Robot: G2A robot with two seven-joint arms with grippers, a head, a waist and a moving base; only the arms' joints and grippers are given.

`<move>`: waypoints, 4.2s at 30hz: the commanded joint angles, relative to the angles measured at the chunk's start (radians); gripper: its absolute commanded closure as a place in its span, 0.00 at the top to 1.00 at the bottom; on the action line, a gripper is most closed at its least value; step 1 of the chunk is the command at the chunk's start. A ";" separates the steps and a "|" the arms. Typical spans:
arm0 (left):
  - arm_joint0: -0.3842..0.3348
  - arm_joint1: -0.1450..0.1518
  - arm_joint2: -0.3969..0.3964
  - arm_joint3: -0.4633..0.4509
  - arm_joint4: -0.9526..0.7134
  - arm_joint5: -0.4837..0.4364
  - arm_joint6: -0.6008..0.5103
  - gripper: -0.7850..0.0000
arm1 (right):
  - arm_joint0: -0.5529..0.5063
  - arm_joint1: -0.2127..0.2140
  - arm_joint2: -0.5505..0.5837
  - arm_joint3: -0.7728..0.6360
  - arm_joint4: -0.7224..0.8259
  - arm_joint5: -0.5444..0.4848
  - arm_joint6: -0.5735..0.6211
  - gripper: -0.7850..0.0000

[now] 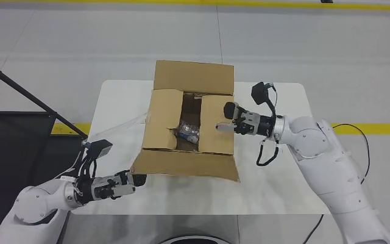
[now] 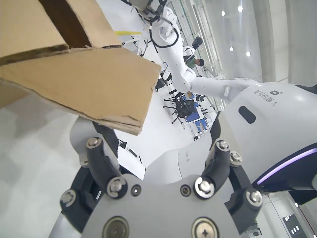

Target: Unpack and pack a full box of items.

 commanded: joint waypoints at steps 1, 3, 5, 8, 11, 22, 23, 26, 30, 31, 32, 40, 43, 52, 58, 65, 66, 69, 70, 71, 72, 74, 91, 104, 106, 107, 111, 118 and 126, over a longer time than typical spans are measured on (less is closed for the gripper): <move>-0.009 0.001 -0.003 -0.005 -0.007 -0.028 0.028 1.00 | 0.008 -0.003 0.012 0.027 0.021 0.000 -0.045 1.00; -0.019 0.001 -0.007 -0.010 0.024 -0.069 0.070 1.00 | 0.019 -0.009 0.013 0.050 0.038 0.003 -0.085 1.00; -0.026 -0.002 0.004 -0.005 0.004 -0.092 0.105 1.00 | 0.039 -0.015 0.011 0.088 0.064 0.005 -0.113 1.00; -0.053 -0.004 0.016 -0.013 0.005 -0.098 0.145 1.00 | 0.079 -0.028 -0.002 0.154 0.088 0.018 -0.145 1.00; -0.084 -0.006 0.037 -0.015 0.026 -0.084 0.188 1.00 | 0.127 -0.045 -0.031 0.224 0.094 0.043 -0.172 1.00; -0.207 -0.024 0.152 0.034 0.254 -0.032 0.420 1.00 | 0.321 -0.137 -0.168 0.564 0.135 0.107 -0.238 1.00; -0.216 -0.025 0.162 0.038 0.270 -0.027 0.436 1.00 | 0.336 -0.145 -0.177 0.596 0.145 0.110 -0.232 1.00; -0.242 -0.029 0.189 0.054 0.329 -0.008 0.481 1.00 | 0.373 -0.170 -0.201 0.678 0.168 0.114 -0.226 1.00; -0.275 -0.035 0.226 0.075 0.395 0.012 0.524 1.00 | 0.412 -0.202 -0.229 0.771 0.202 0.110 -0.195 1.00; -0.282 -0.036 0.234 0.081 0.409 0.018 0.534 1.00 | 0.422 -0.211 -0.236 0.792 0.210 0.110 -0.186 1.00; -0.290 -0.037 0.243 0.087 0.421 0.024 0.543 1.00 | 0.431 -0.219 -0.242 0.813 0.217 0.109 -0.177 1.00; -0.339 -0.045 0.304 0.130 0.542 0.055 0.600 1.00 | 0.488 -0.279 -0.271 0.951 0.306 0.066 -0.060 1.00; -0.348 -0.048 0.318 0.142 0.544 0.067 0.614 1.00 | 0.506 -0.296 -0.270 0.992 0.347 0.035 0.002 1.00; -0.362 -0.051 0.333 0.152 0.557 0.071 0.624 1.00 | 0.535 -0.322 -0.223 1.066 0.499 -0.105 0.147 1.00; -0.367 -0.051 0.337 0.151 0.562 0.071 0.626 1.00 | 0.527 -0.315 -0.162 1.049 0.649 -0.161 0.308 1.00; -0.369 -0.052 0.343 0.148 0.567 0.074 0.629 1.00 | 0.459 -0.264 -0.127 0.855 0.697 -0.043 0.426 1.00; -0.369 -0.053 0.345 0.148 0.567 0.076 0.631 1.00 | 0.445 -0.255 -0.121 0.825 0.702 -0.024 0.445 1.00; -0.370 -0.054 0.349 0.149 0.569 0.077 0.635 1.00 | 0.405 -0.228 -0.105 0.748 0.695 0.016 0.485 1.00; -0.370 -0.054 0.350 0.150 0.570 0.079 0.638 1.00 | 0.392 -0.219 -0.099 0.729 0.688 0.021 0.490 1.00; -0.370 -0.054 0.352 0.150 0.571 0.079 0.639 1.00 | 0.380 -0.211 -0.094 0.711 0.679 0.023 0.492 1.00; -0.370 -0.055 0.354 0.151 0.572 0.079 0.641 1.00 | 0.367 -0.204 -0.089 0.691 0.679 0.025 0.494 1.00; -0.369 -0.055 0.357 0.153 0.575 0.080 0.645 1.00 | 0.344 -0.190 -0.079 0.660 0.674 0.032 0.501 1.00; -0.385 -0.064 0.381 0.162 0.642 0.138 0.716 1.00 | 0.303 -0.180 -0.108 0.650 0.661 0.162 0.571 1.00; -0.367 -0.068 0.341 0.128 0.615 0.108 0.798 1.00 | 0.299 -0.185 -0.110 0.648 0.669 0.186 0.586 1.00; -0.359 -0.067 0.321 0.116 0.604 0.101 0.819 1.00 | 0.299 -0.185 -0.110 0.648 0.669 0.186 0.586 1.00; -0.355 -0.067 0.308 0.109 0.599 0.099 0.831 1.00 | 0.299 -0.185 -0.110 0.648 0.669 0.186 0.586 1.00; -0.332 -0.065 0.252 0.083 0.573 0.093 0.870 1.00 | 0.289 -0.185 -0.109 0.633 0.663 0.191 0.564 1.00; -0.285 -0.062 0.155 0.059 0.544 0.085 0.912 1.00 | 0.246 -0.171 -0.087 0.550 0.620 0.224 0.541 1.00; -0.235 -0.062 0.066 0.056 0.551 0.092 0.969 1.00 | 0.221 -0.162 -0.070 0.506 0.589 0.262 0.538 1.00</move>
